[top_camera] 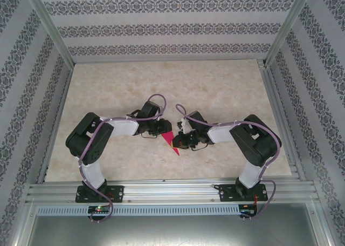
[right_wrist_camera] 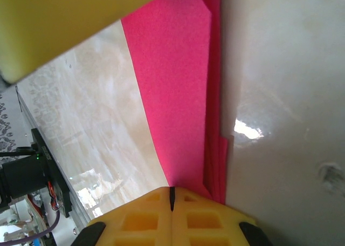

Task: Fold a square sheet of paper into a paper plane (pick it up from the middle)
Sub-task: Fold the wing for the fifth time at the center of the table.

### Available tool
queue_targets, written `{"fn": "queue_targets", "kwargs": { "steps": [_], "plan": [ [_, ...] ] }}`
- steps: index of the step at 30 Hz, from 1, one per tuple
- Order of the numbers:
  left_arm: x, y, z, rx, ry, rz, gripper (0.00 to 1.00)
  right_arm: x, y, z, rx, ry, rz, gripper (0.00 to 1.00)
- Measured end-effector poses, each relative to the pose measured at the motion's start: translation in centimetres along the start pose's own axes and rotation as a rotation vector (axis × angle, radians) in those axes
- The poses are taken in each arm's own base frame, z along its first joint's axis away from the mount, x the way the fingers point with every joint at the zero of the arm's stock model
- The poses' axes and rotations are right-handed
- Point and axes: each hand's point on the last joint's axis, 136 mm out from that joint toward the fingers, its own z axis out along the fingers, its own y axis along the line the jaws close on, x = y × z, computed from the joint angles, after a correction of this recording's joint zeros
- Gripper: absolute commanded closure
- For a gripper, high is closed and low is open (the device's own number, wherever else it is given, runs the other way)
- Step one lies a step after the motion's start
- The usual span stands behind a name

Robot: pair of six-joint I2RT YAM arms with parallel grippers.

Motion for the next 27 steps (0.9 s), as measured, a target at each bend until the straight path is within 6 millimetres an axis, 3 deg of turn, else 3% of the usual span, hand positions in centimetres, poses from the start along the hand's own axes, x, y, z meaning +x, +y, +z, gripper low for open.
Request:
{"fn": "queue_targets", "kwargs": {
  "steps": [17,27],
  "plan": [
    [-2.5,1.8,-1.2,0.092,0.015,-0.023,0.63,-0.1,-0.1,-0.1,-0.002,0.005,0.007,1.00],
    [-7.3,5.2,-3.4,0.054,-0.103,-0.050,0.61,0.0,0.0,0.0,-0.015,0.014,0.011,1.00]
  ]
}}
